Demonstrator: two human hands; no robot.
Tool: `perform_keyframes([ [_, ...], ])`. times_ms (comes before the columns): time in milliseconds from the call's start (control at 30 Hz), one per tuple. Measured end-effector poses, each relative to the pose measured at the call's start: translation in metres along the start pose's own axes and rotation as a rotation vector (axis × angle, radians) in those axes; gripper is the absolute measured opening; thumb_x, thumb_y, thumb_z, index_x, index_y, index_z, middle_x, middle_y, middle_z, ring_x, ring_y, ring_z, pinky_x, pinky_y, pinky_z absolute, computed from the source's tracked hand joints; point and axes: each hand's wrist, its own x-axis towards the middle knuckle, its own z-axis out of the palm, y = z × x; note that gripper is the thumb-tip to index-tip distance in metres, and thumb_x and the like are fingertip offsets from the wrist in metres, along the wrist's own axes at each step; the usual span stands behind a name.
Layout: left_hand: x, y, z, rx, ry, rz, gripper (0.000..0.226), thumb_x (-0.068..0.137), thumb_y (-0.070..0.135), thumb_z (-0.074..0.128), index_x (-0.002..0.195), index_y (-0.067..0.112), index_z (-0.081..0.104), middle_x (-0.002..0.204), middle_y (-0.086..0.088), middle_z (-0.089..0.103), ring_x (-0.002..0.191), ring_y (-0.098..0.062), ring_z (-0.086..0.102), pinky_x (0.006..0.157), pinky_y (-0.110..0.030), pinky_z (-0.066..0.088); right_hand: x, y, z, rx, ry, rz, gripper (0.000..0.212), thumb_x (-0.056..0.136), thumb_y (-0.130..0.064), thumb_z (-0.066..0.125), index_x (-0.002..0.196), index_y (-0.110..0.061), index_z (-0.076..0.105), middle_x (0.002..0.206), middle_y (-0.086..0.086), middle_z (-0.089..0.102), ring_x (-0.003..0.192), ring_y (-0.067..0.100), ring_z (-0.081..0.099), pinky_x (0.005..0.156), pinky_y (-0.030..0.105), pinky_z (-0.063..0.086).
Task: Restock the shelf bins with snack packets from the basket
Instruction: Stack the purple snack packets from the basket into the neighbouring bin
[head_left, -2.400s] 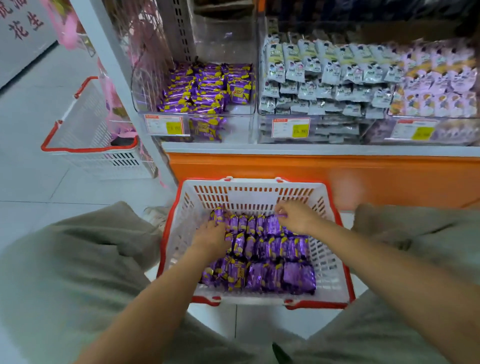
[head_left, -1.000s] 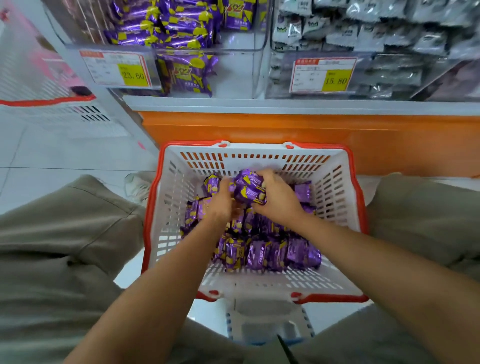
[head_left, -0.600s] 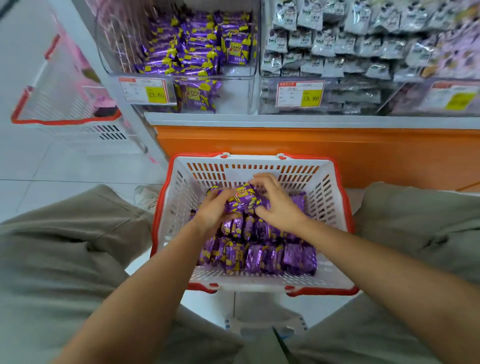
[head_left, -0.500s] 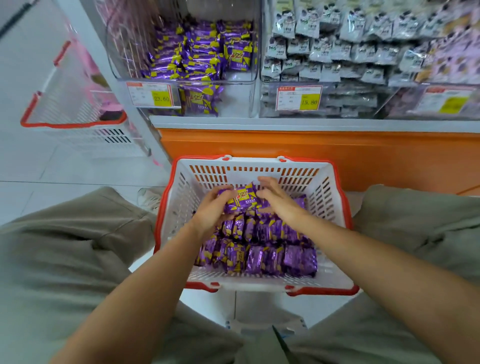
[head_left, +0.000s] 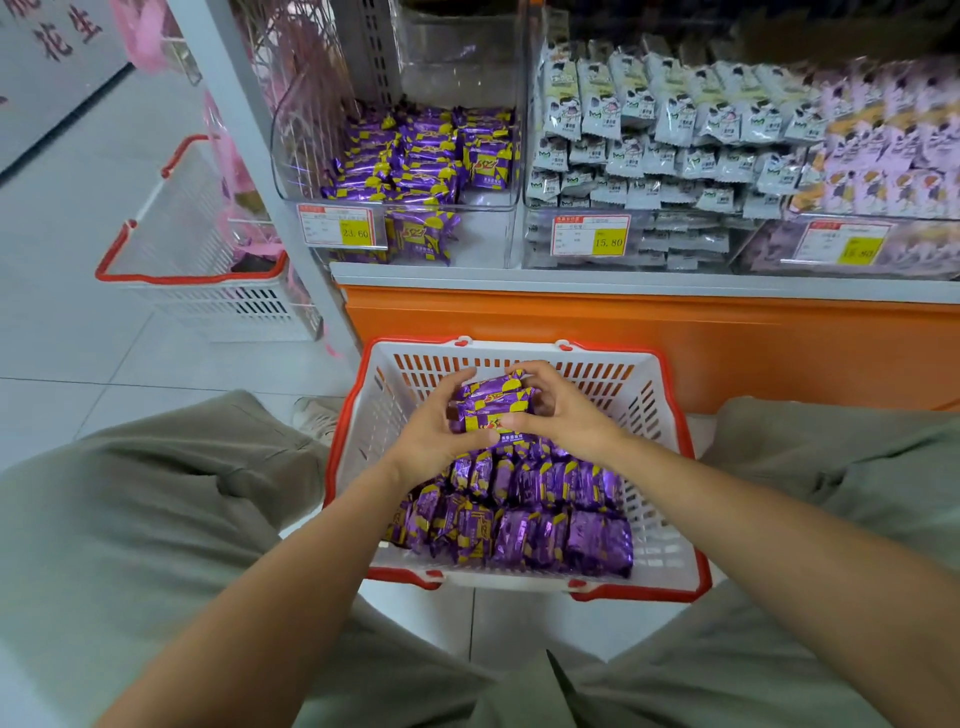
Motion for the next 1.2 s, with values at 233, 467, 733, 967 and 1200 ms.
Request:
perform_keyframes([
  [233,-0.006,0.024,-0.007,0.15,0.089,0.164,0.062,0.073,0.011,0.083,0.126,0.017,0.051,0.119,-0.009,0.058,0.104,-0.019,0.061,0.088,-0.03,0.053,-0.008,-0.032,0.0,-0.122,0.014,-0.129,0.061,0.074,-0.046,0.074,0.125,-0.033,0.044,0.111,-0.004,0.061,0.101,0.018,0.064,0.092,0.045,0.053],
  [467,-0.019,0.061,-0.02,0.178,0.106,0.199,0.062,0.078,0.008,0.079,0.129,0.014,0.046,0.108,0.002,0.061,0.086,0.001,0.062,0.08,-0.017,0.05,-0.011,-0.071,0.001,-0.131,0.021,-0.203,0.062,0.071,-0.055,0.073,0.123,-0.035,0.045,0.118,-0.005,0.062,0.107,0.014,0.062,0.092,0.045,0.053],
  [733,-0.021,0.116,-0.052,0.232,0.126,0.261,0.055,0.075,-0.001,0.079,0.121,0.005,0.05,0.097,-0.007,0.065,0.076,-0.003,0.063,0.073,-0.019,0.052,0.005,-0.125,-0.012,-0.203,-0.051,-0.286,0.052,0.087,-0.014,0.071,0.13,-0.025,0.045,0.117,0.012,0.062,0.093,0.021,0.063,0.084,0.039,0.056],
  [967,-0.016,0.149,-0.064,-0.04,0.14,0.166,0.042,0.08,0.002,0.075,0.108,0.021,0.051,0.095,-0.003,0.071,0.085,-0.017,0.068,0.087,-0.038,0.055,0.021,-0.158,-0.009,-0.287,0.047,-0.428,0.051,0.091,-0.015,0.066,0.138,-0.016,0.043,0.126,-0.013,0.049,0.084,-0.021,0.05,0.067,0.007,0.041],
  [1200,-0.004,0.178,-0.079,-0.25,0.101,0.102,0.034,0.095,0.049,0.047,0.107,0.021,0.062,0.094,-0.005,0.066,0.075,-0.018,0.06,0.053,-0.026,0.045,0.038,-0.181,-0.013,-0.195,0.058,-0.415,0.025,0.093,-0.022,0.065,0.116,-0.025,0.056,0.089,0.005,0.067,0.077,0.008,0.064,0.07,0.024,0.048],
])
